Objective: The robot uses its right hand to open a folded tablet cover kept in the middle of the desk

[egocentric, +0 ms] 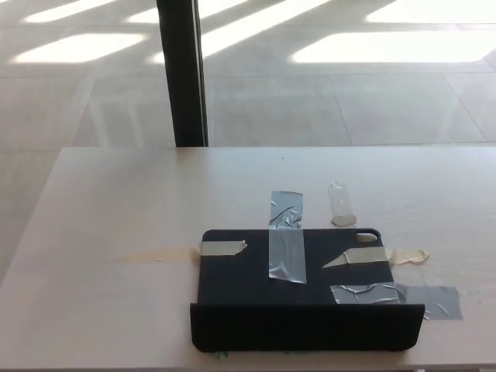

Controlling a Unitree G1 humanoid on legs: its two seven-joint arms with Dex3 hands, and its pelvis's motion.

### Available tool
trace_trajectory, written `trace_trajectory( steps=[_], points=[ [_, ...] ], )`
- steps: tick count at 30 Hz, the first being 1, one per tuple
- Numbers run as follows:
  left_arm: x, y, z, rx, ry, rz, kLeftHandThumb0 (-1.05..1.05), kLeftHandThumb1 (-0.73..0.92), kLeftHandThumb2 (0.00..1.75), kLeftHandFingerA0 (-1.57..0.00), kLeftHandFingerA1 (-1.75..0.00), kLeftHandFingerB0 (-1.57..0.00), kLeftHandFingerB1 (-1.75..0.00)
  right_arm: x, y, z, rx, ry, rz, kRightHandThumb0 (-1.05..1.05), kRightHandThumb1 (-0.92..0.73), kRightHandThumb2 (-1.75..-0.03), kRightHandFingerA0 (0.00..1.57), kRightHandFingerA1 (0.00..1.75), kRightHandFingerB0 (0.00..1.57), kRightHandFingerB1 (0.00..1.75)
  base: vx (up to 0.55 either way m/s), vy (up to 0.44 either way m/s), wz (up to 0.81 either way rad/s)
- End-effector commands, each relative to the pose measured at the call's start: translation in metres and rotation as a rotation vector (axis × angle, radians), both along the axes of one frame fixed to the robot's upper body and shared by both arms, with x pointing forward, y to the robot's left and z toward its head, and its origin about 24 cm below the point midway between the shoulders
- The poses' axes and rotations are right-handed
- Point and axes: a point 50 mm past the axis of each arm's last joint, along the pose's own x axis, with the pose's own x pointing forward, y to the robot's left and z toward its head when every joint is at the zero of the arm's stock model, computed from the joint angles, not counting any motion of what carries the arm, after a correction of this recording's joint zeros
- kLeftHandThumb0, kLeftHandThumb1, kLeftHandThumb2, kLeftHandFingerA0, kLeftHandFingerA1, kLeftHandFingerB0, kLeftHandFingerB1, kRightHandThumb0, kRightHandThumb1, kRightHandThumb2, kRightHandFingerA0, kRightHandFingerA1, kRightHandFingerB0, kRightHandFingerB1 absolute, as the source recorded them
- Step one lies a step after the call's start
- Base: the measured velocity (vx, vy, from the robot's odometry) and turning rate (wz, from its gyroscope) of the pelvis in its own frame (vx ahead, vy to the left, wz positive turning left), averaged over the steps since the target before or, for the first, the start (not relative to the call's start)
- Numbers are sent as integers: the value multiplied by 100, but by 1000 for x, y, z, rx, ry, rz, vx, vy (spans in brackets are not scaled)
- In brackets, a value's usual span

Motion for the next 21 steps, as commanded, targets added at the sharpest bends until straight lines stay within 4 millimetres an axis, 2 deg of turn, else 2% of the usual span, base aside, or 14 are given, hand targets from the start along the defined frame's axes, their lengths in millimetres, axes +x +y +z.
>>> trace_trajectory(
  steps=[1,2,3,5,6,12,13,15,16,17,18,19,20,21],
  points=[
    [-7,33,27,-96,-336,460,-28,40,66,-92,-97,-82,-84,13,-59,75,-105,-498,-428,-49,-45,-55,99,61,96,56,0,0,0],
    [-6,33,28,-88,-336,458,-29,39,66,-93,-97,-83,-84,19,-60,82,-108,-537,-431,-50,-45,-55,99,58,97,55,0,0,0],
    [-6,33,28,-95,-348,465,-29,40,66,-95,-99,-84,-85,26,-62,92,-106,-590,-431,-57,-34,-81,92,68,91,66,0,0,0],
    [-6,33,28,-105,-355,485,-27,39,66,-96,-100,-84,-85,49,-67,125,-182,-721,-396,-69,-35,-81,101,67,88,61,0,0,0],
    [-6,33,28,-103,-352,484,-28,40,66,-95,-99,-83,-85,59,-67,141,-214,-777,-388,-56,-45,-57,104,55,89,51,0,0,0],
    [-7,32,26,-110,-352,478,-28,39,66,-90,-95,-78,-83,91,-57,206,-282,-999,-297,-61,-43,-56,110,54,94,47,0,0,0],
    [-7,32,26,-105,-348,485,-29,39,66,-93,-97,-80,-84,108,-35,249,-367,-1124,-112,-85,-24,-73,103,57,89,51,0,0,0],
    [-8,32,26,-109,-353,493,-30,40,65,-92,-96,-79,-83,115,-21,267,-382,-1152,7,-74,-30,-77,95,58,80,55,0,0,0],
    [-8,32,26,-108,-347,480,-31,41,65,-92,-96,-80,-83,119,-10,279,-410,-1173,82,-56,-43,-54,113,71,79,44,0,0,0],
    [-9,33,26,-106,-339,482,-32,42,64,-92,-95,-78,-81,126,3,289,-401,-1203,173,-50,-41,-53,100,60,76,44,0,0,0],
    [-9,33,26,-110,-349,473,-33,41,64,-90,-95,-80,-83,135,28,303,-445,-1191,319,-64,-31,-72,74,58,54,50,0,0,0],
    [-9,33,26,-111,-350,472,-33,41,64,-90,-95,-80,-83,136,31,305,-449,-1189,335,-64,-31,-72,74,58,54,50,0,0,0],
    [-8,33,26,-109,-350,470,-34,39,64,-93,-95,-82,-84,140,42,308,-507,-1177,414,-60,-36,-75,49,62,40,51,0,0,0],
    [-8,33,27,-108,-352,469,-34,39,64,-93,-95,-82,-84,147,63,311,-611,-1133,576,-57,-49,-55,46,52,40,39,0,0,0]
  ],
)
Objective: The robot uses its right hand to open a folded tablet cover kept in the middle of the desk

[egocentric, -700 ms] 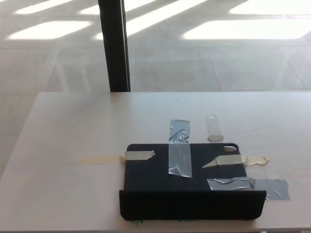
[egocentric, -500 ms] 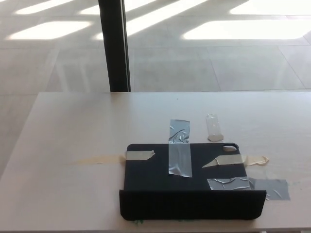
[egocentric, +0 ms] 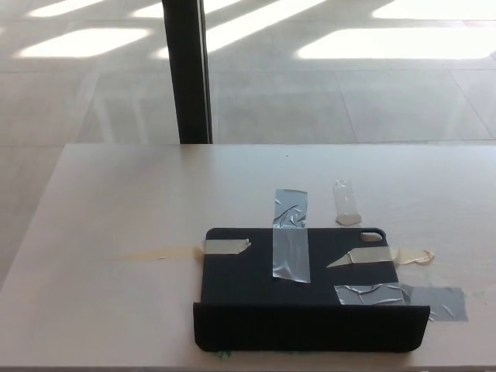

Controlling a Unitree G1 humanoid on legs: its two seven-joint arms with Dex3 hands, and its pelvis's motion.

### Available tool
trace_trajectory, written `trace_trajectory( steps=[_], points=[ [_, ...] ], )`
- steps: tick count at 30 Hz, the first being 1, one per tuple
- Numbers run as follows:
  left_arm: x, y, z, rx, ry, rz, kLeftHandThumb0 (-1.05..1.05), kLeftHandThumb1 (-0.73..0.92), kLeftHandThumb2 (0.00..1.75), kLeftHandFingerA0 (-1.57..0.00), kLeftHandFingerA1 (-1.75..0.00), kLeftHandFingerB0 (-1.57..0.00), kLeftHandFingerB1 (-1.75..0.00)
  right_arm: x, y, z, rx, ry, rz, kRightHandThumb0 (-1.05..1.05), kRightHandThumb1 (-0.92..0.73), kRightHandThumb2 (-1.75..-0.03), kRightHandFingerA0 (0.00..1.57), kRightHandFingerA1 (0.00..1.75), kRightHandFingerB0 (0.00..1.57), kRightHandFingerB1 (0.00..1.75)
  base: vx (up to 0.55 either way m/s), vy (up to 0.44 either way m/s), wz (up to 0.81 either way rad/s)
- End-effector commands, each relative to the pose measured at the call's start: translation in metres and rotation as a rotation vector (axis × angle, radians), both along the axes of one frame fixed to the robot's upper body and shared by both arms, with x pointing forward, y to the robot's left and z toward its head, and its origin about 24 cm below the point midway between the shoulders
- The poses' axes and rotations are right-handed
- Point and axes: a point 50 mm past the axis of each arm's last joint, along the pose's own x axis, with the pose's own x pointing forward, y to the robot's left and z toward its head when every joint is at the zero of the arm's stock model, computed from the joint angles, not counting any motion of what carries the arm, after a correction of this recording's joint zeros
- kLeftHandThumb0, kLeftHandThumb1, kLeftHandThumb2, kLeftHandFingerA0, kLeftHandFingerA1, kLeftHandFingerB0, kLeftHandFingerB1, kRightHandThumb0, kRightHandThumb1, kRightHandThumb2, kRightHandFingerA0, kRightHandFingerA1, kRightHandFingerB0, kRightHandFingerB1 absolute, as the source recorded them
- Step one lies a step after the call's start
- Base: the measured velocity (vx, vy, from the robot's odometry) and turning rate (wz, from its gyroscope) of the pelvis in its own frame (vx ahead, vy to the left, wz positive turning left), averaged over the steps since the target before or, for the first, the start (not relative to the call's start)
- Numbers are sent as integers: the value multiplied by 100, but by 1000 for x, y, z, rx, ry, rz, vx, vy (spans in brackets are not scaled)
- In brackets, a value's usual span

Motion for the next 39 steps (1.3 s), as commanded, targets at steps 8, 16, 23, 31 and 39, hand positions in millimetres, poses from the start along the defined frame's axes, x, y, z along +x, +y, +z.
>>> trace_trajectory(
  steps=[8,16,23,31,39],
  points=[
    [-3,12,11,0,-55,88,-37,42,62,-90,-93,-79,-82,55,161,70,-916,192,716,-77,-40,-65,36,46,29,37,0,0,0],
    [-6,12,10,-17,-55,95,-43,26,82,-90,-94,-72,-82,64,209,25,-1092,470,972,-71,-46,-55,30,40,31,31,0,0,0],
    [-5,12,11,-20,-64,83,-47,27,80,-85,-91,-69,-80,81,229,1,-1219,621,1109,-73,-46,-55,32,40,30,31,0,0,0],
    [-2,13,13,-10,-43,86,-44,42,58,-92,-92,-72,-79,81,254,-38,-1331,862,1339,-75,-45,-55,23,40,26,29,0,0,0],
    [1,13,14,-7,-47,65,-42,43,59,-89,-92,-70,-77,73,264,-69,-1431,958,1399,-75,-48,-56,27,42,29,32,0,0,0]
  ],
)
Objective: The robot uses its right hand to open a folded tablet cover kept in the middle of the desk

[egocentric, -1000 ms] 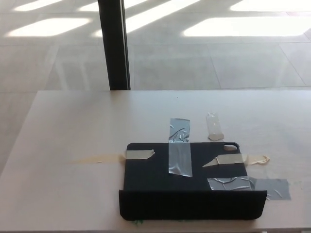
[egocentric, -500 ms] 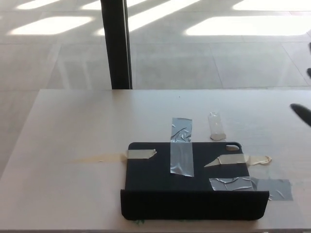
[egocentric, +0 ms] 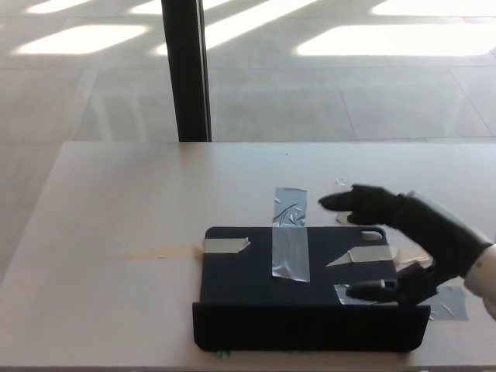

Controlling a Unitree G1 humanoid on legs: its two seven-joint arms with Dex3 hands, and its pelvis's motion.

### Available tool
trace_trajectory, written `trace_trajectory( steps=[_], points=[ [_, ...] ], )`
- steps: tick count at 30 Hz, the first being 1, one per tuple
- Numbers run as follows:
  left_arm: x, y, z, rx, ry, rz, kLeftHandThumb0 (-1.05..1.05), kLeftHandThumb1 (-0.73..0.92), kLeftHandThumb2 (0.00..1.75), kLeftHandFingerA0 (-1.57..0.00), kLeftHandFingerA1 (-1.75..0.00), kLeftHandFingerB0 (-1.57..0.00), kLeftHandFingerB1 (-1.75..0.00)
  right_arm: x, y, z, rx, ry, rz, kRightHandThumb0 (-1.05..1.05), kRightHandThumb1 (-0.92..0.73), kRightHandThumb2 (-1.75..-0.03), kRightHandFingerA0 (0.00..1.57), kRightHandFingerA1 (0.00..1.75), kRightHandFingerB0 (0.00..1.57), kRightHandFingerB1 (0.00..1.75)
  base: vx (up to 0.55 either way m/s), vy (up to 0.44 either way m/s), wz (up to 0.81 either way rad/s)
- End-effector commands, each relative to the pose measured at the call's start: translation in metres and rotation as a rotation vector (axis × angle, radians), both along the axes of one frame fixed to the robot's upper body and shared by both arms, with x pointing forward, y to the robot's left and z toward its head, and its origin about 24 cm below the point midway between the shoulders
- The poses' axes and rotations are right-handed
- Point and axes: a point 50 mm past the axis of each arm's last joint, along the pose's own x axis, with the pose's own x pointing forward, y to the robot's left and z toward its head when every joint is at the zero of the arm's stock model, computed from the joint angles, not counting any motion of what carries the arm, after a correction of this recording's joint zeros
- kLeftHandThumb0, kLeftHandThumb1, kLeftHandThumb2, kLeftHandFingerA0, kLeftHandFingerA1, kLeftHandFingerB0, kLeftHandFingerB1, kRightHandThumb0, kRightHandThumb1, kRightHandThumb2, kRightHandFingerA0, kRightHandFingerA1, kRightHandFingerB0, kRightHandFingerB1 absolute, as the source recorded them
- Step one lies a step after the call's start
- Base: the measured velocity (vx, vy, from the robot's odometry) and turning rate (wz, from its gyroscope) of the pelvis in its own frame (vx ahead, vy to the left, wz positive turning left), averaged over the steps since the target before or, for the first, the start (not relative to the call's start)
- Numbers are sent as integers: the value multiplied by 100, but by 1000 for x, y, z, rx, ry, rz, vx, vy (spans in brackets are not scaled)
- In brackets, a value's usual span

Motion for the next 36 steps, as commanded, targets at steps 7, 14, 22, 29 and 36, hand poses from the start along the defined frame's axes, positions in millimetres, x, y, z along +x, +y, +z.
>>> trace_trajectory(
  steps=[7,14,22,29,36],
  points=[
    [2,14,17,10,-40,43,-44,43,58,-94,-93,-73,-78,-11,14,-47,-581,124,218,-88,-45,-83,48,71,24,41,0,0,0],
    [4,15,18,15,-60,49,-44,41,58,-91,-93,-73,-79,-23,21,-51,-765,106,292,-92,-51,-58,60,105,30,34,0,0,0],
    [4,15,18,26,-47,23,-45,40,58,-90,-90,-75,-79,-23,21,-52,-946,56,259,-73,-51,-60,72,147,30,39,0,0,0],
    [3,18,22,36,-62,22,-46,41,59,-89,-90,-72,-77,-48,28,-49,-711,93,180,-68,-57,-57,60,92,29,36,0,0,0],
    [2,18,22,39,-70,22,-46,41,59,-88,-91,-73,-78,-91,28,-53,-640,69,187,-68,-56,-57,56,110,32,38,0,0,0]
  ],
)
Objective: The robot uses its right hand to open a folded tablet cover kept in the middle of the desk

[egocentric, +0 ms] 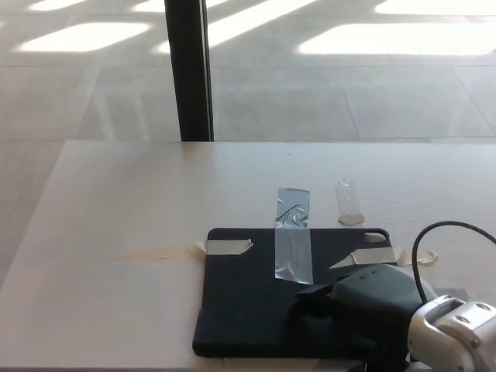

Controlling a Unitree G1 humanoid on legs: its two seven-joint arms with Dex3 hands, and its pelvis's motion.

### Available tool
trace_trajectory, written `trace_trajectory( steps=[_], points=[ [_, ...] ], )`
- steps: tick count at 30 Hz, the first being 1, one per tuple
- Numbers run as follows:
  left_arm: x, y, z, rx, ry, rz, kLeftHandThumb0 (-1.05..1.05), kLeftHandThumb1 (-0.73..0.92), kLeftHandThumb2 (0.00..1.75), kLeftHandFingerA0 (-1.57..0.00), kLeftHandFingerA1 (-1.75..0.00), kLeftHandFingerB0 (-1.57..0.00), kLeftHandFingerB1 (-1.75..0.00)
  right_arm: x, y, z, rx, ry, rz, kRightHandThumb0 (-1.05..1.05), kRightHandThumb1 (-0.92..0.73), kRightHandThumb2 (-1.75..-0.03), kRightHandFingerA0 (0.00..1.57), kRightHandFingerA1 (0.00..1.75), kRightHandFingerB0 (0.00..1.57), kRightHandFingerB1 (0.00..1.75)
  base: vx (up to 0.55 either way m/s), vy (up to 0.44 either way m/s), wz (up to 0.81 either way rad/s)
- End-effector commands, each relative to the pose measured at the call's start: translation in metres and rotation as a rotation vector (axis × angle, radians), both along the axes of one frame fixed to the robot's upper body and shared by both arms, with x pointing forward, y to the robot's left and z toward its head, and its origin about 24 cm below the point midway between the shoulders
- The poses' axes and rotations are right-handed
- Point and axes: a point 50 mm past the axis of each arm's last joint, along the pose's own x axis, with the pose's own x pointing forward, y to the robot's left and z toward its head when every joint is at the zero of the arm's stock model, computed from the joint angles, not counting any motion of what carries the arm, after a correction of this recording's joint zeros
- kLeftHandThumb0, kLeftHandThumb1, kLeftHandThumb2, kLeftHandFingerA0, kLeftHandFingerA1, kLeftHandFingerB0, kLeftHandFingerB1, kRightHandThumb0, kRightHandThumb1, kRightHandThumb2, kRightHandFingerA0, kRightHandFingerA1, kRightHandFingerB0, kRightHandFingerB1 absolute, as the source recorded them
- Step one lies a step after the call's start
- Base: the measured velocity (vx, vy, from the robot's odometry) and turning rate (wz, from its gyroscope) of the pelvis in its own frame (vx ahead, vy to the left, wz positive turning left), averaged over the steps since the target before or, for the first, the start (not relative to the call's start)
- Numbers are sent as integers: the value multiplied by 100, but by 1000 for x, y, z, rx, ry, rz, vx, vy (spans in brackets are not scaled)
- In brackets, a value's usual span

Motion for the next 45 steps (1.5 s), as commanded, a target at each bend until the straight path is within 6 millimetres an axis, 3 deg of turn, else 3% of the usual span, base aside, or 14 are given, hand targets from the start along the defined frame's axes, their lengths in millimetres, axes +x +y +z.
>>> trace_trajectory(
  steps=[1,14,15,16,17,19,20,21,23,24,33,34,38,45],
  points=[
    [-3,10,11,22,-32,11,-47,41,58,-90,-91,-71,-76,-51,-14,-31,-89,161,-68,-67,-58,-58,45,54,30,35,0,0,0],
    [-2,11,12,26,-38,6,-52,28,80,-86,-90,-72,-79,-87,-17,-30,132,277,-193,-66,-57,-57,43,50,28,34,0,0,0],
    [-2,11,12,23,-43,9,-52,28,80,-86,-90,-72,-79,-90,-18,-31,168,284,-219,-78,-49,-81,49,66,25,43,0,0,0],
    [-2,11,12,22,-36,4,-48,43,57,-89,-89,-75,-77,-92,-21,-35,201,310,-250,-65,-55,-57,65,95,31,34,0,0,0],
    [-2,11,11,25,-35,3,-53,28,80,-86,-89,-72,-80,-93,-22,-37,208,325,-268,-69,-45,-80,68,95,23,44,0,0,0],
    [-2,11,12,22,-38,8,-47,42,58,-86,-88,-78,-80,-96,-23,-39,215,343,-286,-70,-46,-82,67,90,22,44,0,0,0],
    [-4,11,11,17,-41,16,-47,42,57,-84,-88,-77,-80,-97,-25,-41,221,369,-300,-68,-59,-58,44,56,29,33,0,0,0],
    [-4,11,11,23,-37,9,-53,28,80,-86,-91,-77,-82,-99,-26,-44,269,384,-334,-64,-44,-87,36,57,18,44,0,0,0],
    [-4,10,10,26,-26,4,-47,40,58,-91,-90,-80,-80,-101,-29,-48,325,416,-375,-68,-46,-87,33,55,19,45,0,0,0],
    [-4,10,10,26,-23,6,-47,40,58,-91,-90,-75,-78,-102,-31,-51,353,435,-401,-72,-54,-61,36,45,29,36,0,0,0],
    [-4,10,10,23,-26,6,-51,28,79,-86,-90,-73,-80,-107,-41,-56,670,709,-654,-71,-54,-61,33,48,28,36,0,0,0],
    [-4,10,10,26,-27,0,-47,41,58,-88,-90,-75,-78,-107,-43,-55,700,718,-662,-64,-57,-56,40,50,30,35,0,0,0],
    [-5,10,10,27,-25,3,-45,41,58,-93,-92,-77,-79,-98,-49,-44,757,706,-669,-63,-58,-56,37,48,31,34,0,0,0],
    [-12,11,8,33,3,-3,-48,42,57,-95,-91,-73,-77,-39,-131,69,1118,202,-701,-57,-50,-83,52,57,32,48,0,0,0]
  ],
)
